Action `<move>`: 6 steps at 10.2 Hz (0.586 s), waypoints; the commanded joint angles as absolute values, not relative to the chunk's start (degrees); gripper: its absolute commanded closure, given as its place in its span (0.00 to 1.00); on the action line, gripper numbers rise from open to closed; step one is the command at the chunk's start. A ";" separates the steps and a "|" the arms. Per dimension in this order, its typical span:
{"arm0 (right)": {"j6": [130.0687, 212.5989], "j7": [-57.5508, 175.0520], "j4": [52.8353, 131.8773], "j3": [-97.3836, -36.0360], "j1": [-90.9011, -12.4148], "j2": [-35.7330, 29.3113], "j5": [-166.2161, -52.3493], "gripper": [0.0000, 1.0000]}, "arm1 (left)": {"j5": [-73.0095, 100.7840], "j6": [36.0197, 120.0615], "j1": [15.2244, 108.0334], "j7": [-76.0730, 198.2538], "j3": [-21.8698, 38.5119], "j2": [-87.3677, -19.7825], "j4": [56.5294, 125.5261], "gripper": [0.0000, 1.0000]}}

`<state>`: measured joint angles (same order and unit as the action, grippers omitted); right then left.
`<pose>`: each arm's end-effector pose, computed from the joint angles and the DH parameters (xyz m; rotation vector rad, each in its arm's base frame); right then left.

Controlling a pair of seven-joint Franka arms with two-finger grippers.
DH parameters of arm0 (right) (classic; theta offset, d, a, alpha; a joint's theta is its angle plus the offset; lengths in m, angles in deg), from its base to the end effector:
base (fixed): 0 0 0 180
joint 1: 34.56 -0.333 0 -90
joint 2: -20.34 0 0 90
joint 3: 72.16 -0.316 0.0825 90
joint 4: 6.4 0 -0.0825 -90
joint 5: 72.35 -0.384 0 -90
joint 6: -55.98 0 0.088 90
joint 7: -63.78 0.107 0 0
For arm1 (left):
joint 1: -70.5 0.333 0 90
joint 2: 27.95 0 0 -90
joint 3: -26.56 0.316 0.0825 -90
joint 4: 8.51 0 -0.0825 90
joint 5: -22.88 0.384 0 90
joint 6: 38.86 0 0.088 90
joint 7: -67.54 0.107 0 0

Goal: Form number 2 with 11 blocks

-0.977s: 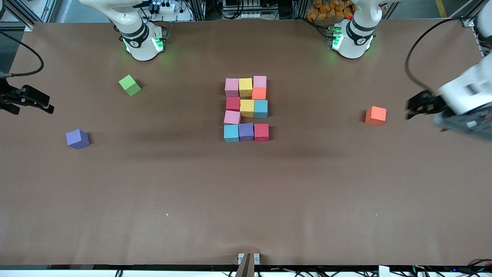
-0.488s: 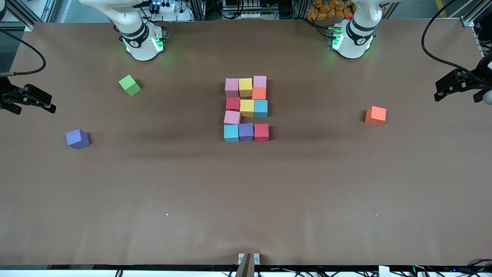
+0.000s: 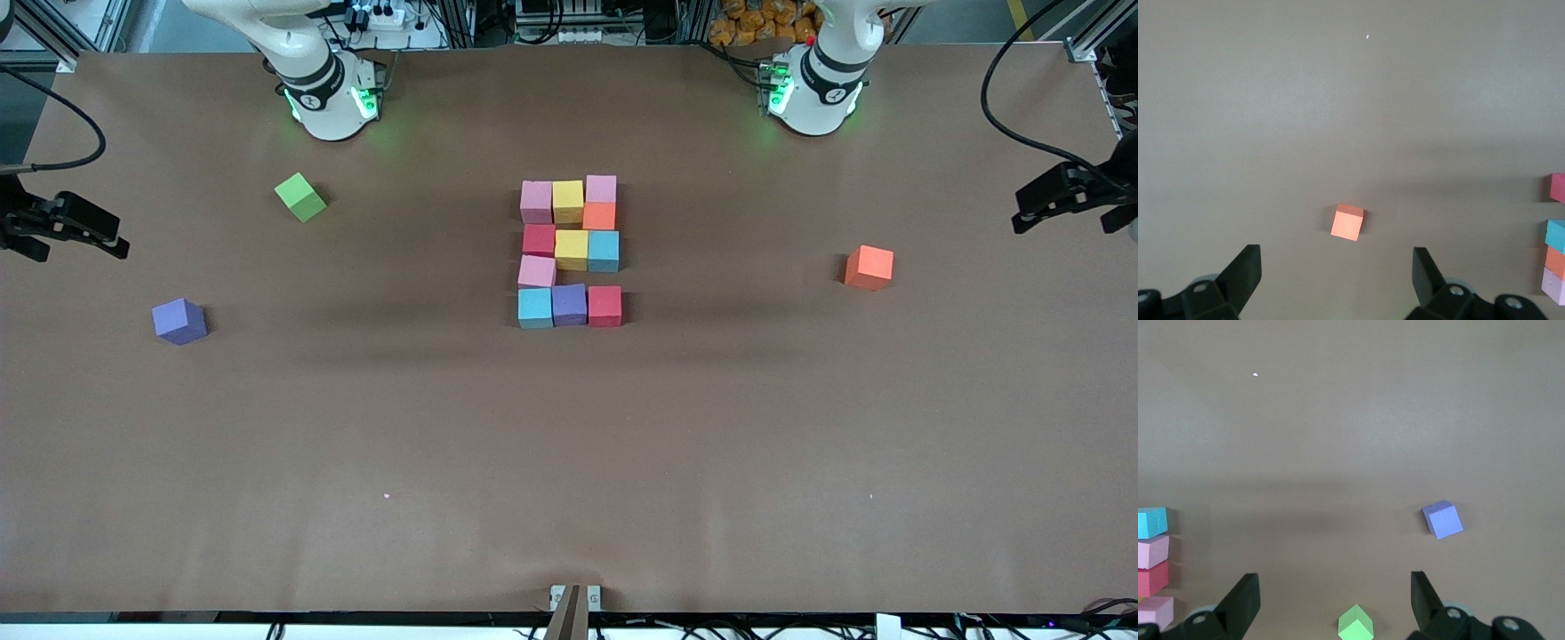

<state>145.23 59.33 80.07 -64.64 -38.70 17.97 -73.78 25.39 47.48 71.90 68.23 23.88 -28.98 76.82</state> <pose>0.5657 -0.0290 0.6294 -3.1224 -0.0300 -0.0138 0.5541 -0.0072 0.6473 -3.0983 0.0489 0.0002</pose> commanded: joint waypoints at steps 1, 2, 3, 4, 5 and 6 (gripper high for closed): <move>144.40 59.74 80.08 -64.51 -38.87 18.85 -73.49 0.00 | 25.25 46.92 69.99 67.10 24.19 -27.78 77.80 0.00; 144.22 59.74 80.17 -64.51 -38.87 19.11 -73.49 0.00 | 25.17 47.10 69.37 67.10 24.10 -27.60 77.89 0.00; 144.13 59.74 80.26 -64.51 -38.87 19.37 -73.49 0.00 | 25.08 47.27 68.75 67.01 24.10 -27.34 77.80 0.00; 143.61 59.74 80.69 -64.51 -38.87 19.55 -73.49 0.00 | 25.08 47.27 68.48 65.01 24.01 -26.38 78.06 0.00; 143.78 59.74 81.57 -64.51 -38.87 20.25 -73.49 0.00 | 25.08 47.27 67.70 61.51 23.84 -26.28 78.06 0.00; 143.95 59.74 82.36 -64.51 -38.87 20.69 -73.49 0.00 | 25.42 46.93 67.52 60.08 23.57 -26.37 77.98 0.00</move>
<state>144.03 59.33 80.22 -64.59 -38.69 18.61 -73.78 25.39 47.45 68.14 62.77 23.65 -27.81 76.92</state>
